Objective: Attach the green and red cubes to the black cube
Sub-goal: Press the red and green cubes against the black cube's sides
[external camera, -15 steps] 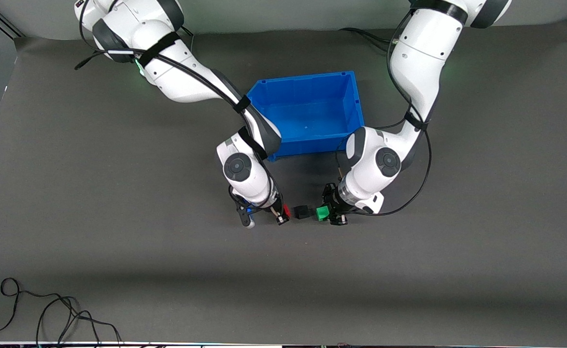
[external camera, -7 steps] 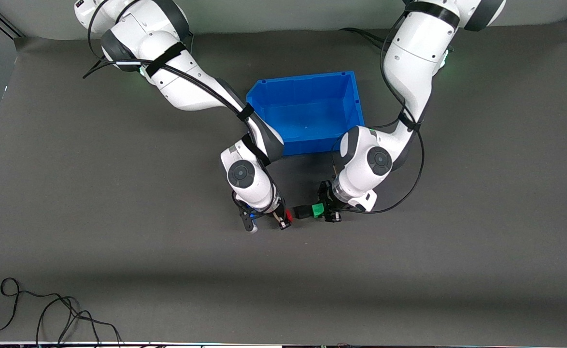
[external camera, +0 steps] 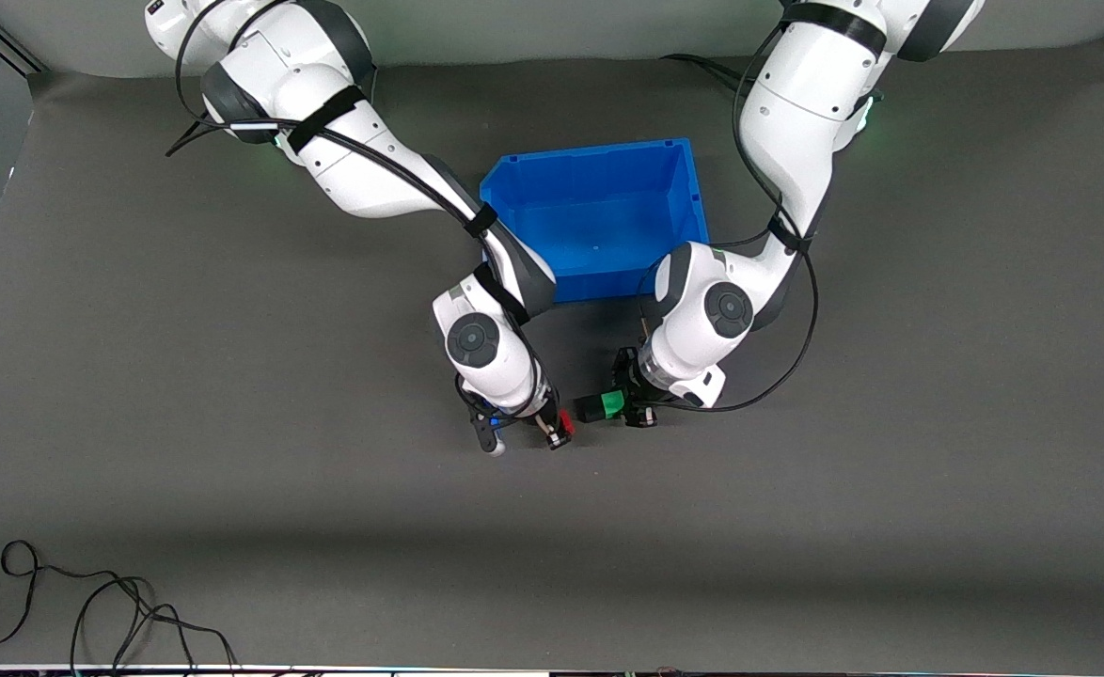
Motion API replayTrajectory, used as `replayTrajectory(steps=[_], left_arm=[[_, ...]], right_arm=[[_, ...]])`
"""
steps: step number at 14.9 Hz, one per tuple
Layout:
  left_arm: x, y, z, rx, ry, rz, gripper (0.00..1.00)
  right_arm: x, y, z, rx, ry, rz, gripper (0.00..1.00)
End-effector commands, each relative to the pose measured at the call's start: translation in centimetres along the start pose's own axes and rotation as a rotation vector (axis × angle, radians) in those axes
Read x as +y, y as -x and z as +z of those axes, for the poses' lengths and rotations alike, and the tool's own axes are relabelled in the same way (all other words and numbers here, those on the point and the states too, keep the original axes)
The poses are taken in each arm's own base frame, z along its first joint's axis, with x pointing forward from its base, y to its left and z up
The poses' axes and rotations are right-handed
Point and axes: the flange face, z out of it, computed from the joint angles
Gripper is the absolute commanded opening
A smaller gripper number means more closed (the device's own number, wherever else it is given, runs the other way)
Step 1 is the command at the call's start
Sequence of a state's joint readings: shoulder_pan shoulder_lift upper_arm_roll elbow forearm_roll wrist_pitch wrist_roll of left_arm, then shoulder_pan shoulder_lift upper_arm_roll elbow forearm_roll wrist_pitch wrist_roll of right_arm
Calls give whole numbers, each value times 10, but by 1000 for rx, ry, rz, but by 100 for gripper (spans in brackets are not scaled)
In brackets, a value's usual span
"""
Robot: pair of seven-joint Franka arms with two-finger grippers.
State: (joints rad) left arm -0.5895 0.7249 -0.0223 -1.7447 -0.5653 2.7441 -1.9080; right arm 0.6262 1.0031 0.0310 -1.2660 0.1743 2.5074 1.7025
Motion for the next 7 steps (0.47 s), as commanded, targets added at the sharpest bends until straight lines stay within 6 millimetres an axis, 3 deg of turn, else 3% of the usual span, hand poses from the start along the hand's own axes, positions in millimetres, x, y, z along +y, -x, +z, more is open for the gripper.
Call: replayTrajectory(steps=[1,7], left_arm=[[-2,7,7,-12,40,-19,1],[-5,21,13,-25,44,-54,1]], right_arm=[[-1,8,10,11,-2,21,0],[2,7,14,14,5,27,0]])
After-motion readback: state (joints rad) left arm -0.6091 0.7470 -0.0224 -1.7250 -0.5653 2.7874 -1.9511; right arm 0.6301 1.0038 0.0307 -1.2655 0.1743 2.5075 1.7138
